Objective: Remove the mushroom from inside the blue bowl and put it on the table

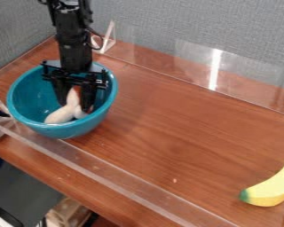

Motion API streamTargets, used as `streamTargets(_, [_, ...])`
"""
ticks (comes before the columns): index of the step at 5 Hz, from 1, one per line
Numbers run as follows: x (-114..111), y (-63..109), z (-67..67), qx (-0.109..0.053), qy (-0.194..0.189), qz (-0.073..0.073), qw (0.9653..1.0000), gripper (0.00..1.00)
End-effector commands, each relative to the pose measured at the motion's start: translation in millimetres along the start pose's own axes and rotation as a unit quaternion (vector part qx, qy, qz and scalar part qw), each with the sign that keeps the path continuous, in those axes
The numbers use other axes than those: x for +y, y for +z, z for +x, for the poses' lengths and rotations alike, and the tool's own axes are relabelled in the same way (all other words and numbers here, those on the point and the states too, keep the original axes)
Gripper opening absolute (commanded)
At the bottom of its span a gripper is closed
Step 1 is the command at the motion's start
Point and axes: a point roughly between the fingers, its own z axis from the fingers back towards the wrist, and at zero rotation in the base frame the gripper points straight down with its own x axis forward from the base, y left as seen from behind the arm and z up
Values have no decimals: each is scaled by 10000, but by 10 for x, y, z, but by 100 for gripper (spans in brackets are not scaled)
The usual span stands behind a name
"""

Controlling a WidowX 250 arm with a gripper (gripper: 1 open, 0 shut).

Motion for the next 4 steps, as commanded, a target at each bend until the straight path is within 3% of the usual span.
streamTargets(1, [-40,195,50,-223,-88,74,9997,0])
streamTargets(4, [-96,413,-9,-229,-134,162,9995,0])
